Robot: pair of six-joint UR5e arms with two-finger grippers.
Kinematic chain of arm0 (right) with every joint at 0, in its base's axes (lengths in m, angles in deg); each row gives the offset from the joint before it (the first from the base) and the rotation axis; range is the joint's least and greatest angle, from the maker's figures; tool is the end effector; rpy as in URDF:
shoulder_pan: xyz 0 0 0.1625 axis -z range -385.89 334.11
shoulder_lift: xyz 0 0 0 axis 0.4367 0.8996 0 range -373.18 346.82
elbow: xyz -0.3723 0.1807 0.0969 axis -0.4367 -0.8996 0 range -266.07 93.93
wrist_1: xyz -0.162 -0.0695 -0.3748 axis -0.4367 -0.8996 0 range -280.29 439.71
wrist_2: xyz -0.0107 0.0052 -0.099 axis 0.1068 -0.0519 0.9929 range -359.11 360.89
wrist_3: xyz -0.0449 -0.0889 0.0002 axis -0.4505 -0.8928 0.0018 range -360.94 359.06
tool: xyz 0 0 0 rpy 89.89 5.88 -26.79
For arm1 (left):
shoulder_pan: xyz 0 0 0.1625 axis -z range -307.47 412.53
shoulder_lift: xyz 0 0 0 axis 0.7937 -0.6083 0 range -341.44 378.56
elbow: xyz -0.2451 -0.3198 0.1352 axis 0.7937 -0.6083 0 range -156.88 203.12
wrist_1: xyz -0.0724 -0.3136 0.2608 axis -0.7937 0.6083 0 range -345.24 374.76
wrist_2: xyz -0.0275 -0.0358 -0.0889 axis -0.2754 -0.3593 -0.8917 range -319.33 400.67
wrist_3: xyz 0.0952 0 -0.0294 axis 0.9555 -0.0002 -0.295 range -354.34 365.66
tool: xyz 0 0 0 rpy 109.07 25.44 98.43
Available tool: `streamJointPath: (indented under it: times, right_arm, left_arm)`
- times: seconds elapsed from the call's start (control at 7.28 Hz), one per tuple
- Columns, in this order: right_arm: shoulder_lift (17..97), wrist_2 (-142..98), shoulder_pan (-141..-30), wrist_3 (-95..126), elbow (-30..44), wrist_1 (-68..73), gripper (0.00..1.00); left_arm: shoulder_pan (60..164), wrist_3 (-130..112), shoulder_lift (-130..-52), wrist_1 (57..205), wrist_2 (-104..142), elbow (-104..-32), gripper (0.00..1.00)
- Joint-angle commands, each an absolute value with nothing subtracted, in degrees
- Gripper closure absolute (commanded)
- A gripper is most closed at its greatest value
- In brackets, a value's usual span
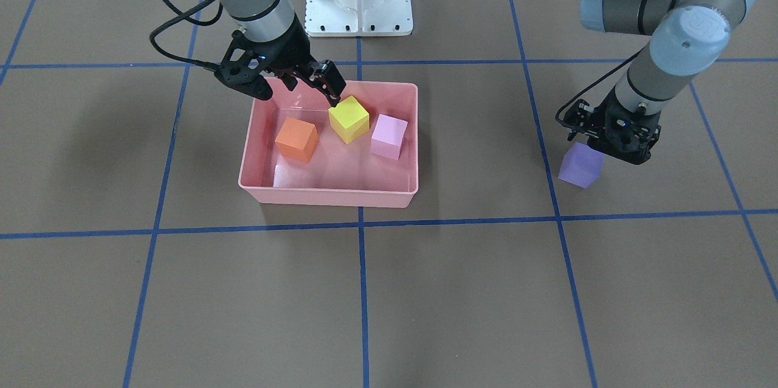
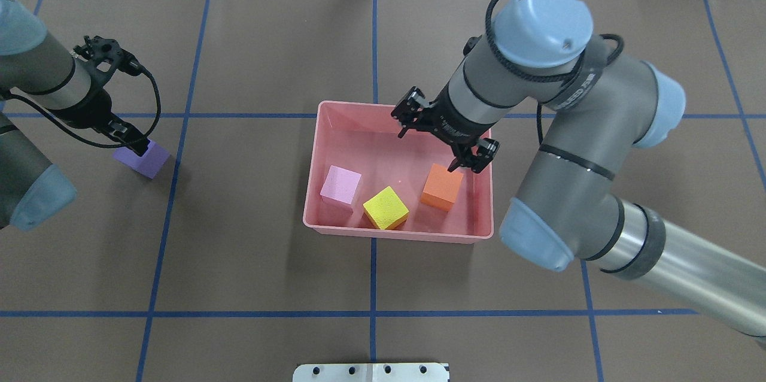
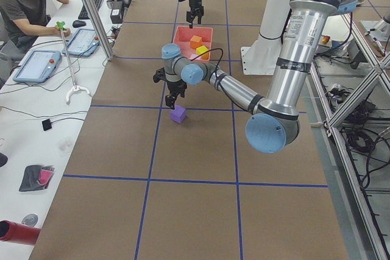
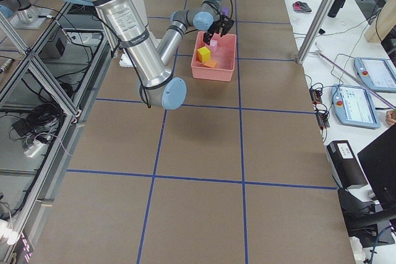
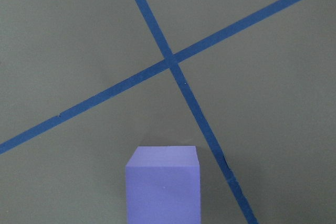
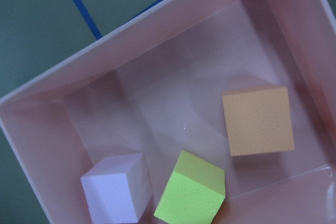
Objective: Place blocks into pink bin with both arms
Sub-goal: 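Grasp the purple cube with the left gripper while the right gripper withdraws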
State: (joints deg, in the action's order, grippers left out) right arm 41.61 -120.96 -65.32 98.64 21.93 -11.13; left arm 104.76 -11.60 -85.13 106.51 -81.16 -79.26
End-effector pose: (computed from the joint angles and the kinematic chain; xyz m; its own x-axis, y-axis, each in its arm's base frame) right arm -0.4183 -0.4484 0.1684 0.4290 0.5357 0.7274 -0.2920 0.8442 -0.4495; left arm 0.2918 -0.5083 0.4314 0.6581 0.4754 -0.5838 -0.3629 0.8797 0.3073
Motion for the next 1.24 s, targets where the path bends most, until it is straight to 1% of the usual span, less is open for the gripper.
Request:
streamJointPath:
  times: [0.0, 0.41, 0.82, 0.96, 1.1]
  right_arm:
    - [47.00, -128.37, -74.46, 91.48, 23.97, -11.17, 0.00]
    - [51.15, -128.57, -76.78, 83.28, 23.71, -11.09, 0.00]
    - [51.24, -128.57, -76.87, 83.26, 23.71, -11.08, 0.00]
    - [52.03, -128.40, -76.87, 83.08, 23.71, -11.08, 0.00]
    - [52.82, -128.22, -76.96, 81.08, 23.62, -11.00, 0.00]
  left_arm:
    - [104.48, -11.22, -85.24, 108.70, -81.32, -75.43, 0.00]
    - [104.30, -14.11, -86.12, 115.63, -84.55, -69.63, 0.00]
    - [104.12, -16.49, -86.56, 118.64, -85.01, -67.42, 0.00]
    - [104.12, -16.93, -86.65, 119.25, -85.01, -66.54, 0.02]
    - [104.12, -17.89, -86.65, 119.35, -85.01, -66.79, 0.57]
